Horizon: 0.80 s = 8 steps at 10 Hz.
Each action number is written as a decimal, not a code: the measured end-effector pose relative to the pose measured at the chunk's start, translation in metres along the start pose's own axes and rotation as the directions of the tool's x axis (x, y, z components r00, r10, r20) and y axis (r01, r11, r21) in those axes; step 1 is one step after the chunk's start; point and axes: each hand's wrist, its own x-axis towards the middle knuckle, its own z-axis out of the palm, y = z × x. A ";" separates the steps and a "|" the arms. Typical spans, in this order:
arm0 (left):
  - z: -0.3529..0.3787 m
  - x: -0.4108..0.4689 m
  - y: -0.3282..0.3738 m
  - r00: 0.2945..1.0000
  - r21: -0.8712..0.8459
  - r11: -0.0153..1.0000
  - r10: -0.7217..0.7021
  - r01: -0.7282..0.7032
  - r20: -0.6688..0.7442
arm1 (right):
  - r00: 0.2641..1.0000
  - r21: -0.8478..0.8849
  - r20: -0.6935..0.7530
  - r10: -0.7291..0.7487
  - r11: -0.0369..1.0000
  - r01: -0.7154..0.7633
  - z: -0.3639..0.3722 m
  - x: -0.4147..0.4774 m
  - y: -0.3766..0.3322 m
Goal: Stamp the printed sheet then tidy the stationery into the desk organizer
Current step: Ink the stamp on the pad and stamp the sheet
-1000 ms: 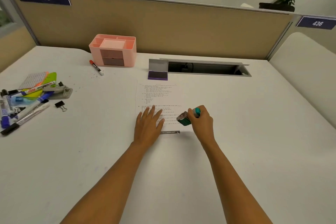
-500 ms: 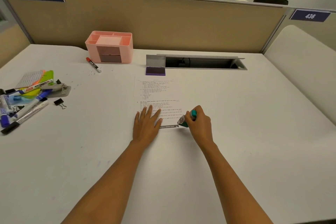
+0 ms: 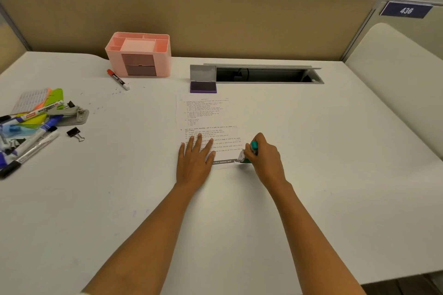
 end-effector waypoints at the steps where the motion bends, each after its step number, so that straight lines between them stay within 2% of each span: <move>1: 0.001 0.000 0.000 1.000 0.013 1.000 -0.002 0.002 -0.002 | 1.000 -0.019 0.010 -0.014 1.000 0.014 -0.002 0.001 0.000; 8: 0.003 0.000 -0.001 1.000 -0.005 1.000 0.006 -0.006 -0.021 | 0.995 -0.196 0.025 -0.094 0.976 0.097 0.006 0.027 -0.008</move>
